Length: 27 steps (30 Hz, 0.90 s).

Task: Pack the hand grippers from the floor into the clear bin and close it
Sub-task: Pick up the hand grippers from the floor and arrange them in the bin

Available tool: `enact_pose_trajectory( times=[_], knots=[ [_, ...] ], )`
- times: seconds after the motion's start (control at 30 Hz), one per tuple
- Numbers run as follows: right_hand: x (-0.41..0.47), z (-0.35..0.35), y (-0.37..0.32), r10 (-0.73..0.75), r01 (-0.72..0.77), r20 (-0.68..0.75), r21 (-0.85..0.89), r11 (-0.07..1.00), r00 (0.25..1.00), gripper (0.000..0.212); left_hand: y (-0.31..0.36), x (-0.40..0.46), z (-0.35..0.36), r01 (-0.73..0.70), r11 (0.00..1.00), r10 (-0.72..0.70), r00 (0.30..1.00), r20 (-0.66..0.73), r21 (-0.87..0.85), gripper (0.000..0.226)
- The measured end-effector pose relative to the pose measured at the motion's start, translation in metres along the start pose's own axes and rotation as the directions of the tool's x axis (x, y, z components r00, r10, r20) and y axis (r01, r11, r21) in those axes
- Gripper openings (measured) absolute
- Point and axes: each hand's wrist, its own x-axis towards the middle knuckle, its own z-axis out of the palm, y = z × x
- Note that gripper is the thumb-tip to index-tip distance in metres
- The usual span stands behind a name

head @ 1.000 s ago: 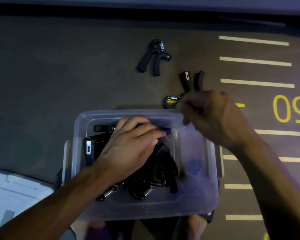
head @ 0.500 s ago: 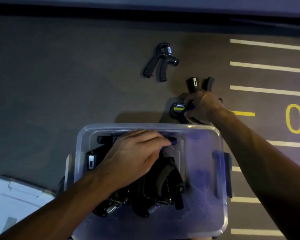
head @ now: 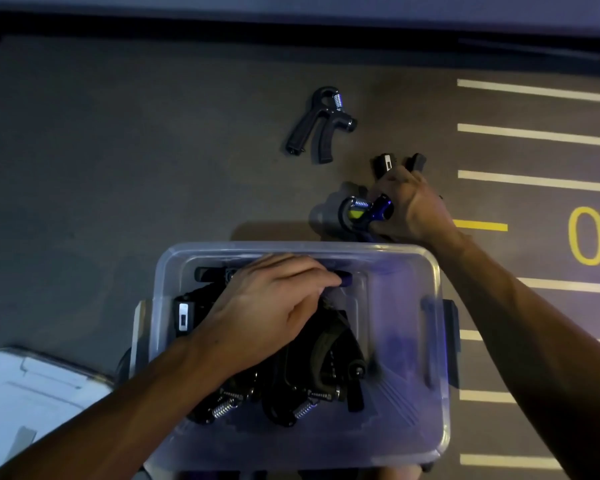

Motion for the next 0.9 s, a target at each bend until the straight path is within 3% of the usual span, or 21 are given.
enact_pose_trajectory(
  times=[0.1, 0.2, 0.33, 0.43, 0.5, 0.6, 0.73, 0.9],
  knots=[
    [-0.008, -0.012, -0.002, -0.034, 0.036, -0.071, 0.026, 0.999, 0.997, 0.045, 0.005, -0.002, 0.001, 0.017, 1.0, -0.017, 1.0, -0.014, 0.007, 0.023],
    [-0.021, -0.031, -0.011, -0.075, 0.099, -0.252, 0.084, 0.992, 0.965, 0.044, 0.011, -0.006, -0.001, 0.064, 0.998, -0.065, 0.996, -0.062, -0.025, 0.024],
    [-0.046, -0.071, -0.04, -0.05, 0.167, -0.539, 0.17, 0.971, 0.841, 0.042, 0.02, -0.01, -0.01, 0.165, 0.977, -0.185, 0.971, -0.149, -0.137, 0.021],
    [-0.075, -0.098, -0.065, -0.034, 0.239, -0.653, 0.227, 0.944, 0.757, 0.039, 0.029, -0.012, -0.013, 0.242, 0.934, -0.297, 0.935, -0.194, -0.264, 0.023],
    [-0.094, -0.105, -0.079, -0.017, 0.284, -0.664, 0.297, 0.912, 0.747, 0.038, 0.037, -0.014, -0.014, 0.266, 0.902, -0.343, 0.92, -0.188, -0.341, 0.03],
    [-0.116, -0.1, -0.091, 0.06, 0.291, -0.597, 0.473, 0.832, 0.8, 0.034, 0.052, -0.019, -0.015, 0.28, 0.857, -0.38, 0.91, -0.164, -0.432, 0.031],
    [-0.138, -0.087, -0.093, 0.153, 0.204, -0.48, 0.611, 0.764, 0.864, 0.038, 0.068, -0.027, -0.014, 0.263, 0.864, -0.375, 0.906, -0.198, -0.43, 0.023],
    [-0.157, -0.082, -0.088, 0.231, 0.038, -0.35, 0.617, 0.786, 0.908, 0.04, 0.083, -0.033, -0.021, 0.227, 0.842, -0.367, 0.905, -0.213, -0.489, 0.039]
  ],
)
